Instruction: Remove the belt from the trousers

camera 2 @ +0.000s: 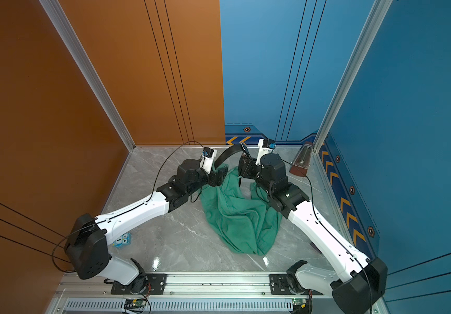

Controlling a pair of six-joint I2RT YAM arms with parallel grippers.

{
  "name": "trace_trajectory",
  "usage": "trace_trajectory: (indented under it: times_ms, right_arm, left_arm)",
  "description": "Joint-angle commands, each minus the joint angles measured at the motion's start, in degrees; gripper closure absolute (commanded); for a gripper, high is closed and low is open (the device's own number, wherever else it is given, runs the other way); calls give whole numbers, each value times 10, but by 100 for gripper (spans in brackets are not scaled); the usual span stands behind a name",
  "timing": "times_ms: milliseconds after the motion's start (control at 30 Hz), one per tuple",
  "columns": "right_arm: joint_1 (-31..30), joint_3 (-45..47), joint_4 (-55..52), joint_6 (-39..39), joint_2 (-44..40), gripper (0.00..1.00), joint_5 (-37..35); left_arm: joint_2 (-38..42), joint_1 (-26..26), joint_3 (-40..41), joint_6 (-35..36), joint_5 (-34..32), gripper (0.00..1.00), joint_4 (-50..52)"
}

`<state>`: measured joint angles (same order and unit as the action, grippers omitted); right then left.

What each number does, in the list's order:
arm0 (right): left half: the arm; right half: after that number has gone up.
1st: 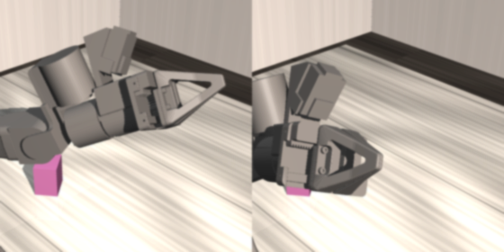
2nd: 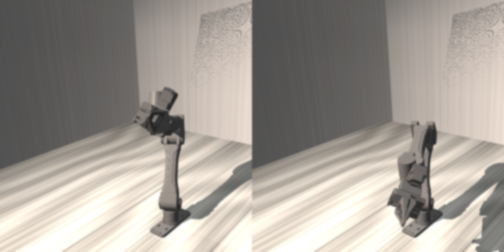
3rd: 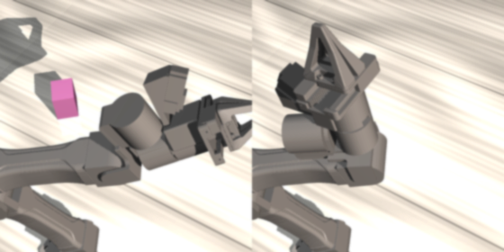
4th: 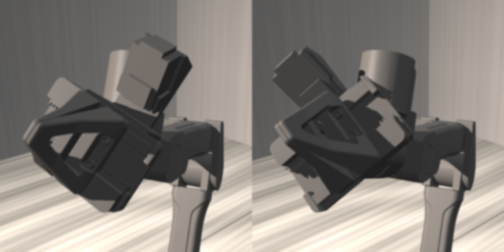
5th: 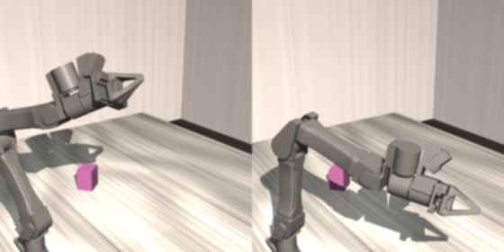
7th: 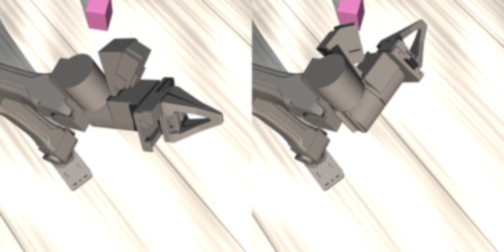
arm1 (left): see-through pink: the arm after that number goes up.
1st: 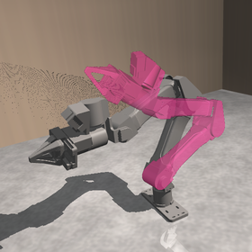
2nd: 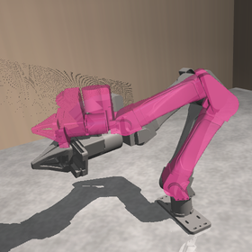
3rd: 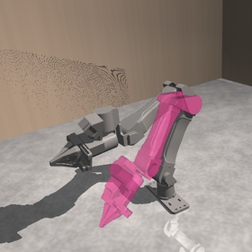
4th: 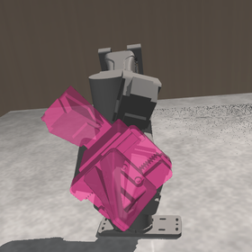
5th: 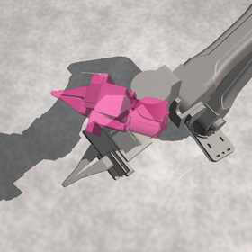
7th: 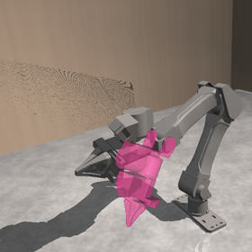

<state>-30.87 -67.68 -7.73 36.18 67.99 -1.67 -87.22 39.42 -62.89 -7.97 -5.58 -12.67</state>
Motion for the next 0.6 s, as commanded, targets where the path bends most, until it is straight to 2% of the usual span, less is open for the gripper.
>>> trace_trajectory:
  times_ms: [0, 67, 167, 267, 367, 567]
  right_arm:
    - [2, -44, 108, 41, -12, 100, -9]
    - [1, -39, 107, 49, -10, 100, 3]
    - [-9, -32, 45, 27, -7, 100, -4]
    - [-12, -7, -11, 12, -12, 100, -15]
    - [-10, 31, -7, 13, -21, 100, -15]
    - [-15, 18, -42, -14, -7, 100, -1]
  left_arm:
    - [1, -8, 56, -45, -12, 20, -13]
    - [18, -9, 85, -53, -13, 20, -25]
    - [58, -8, 108, -42, -13, 20, -29]
    - [110, 3, 117, 12, -6, 19, -28]
    - [148, 20, 115, 70, -1, 19, -29]
    - [132, 53, 66, 132, -4, 17, -27]
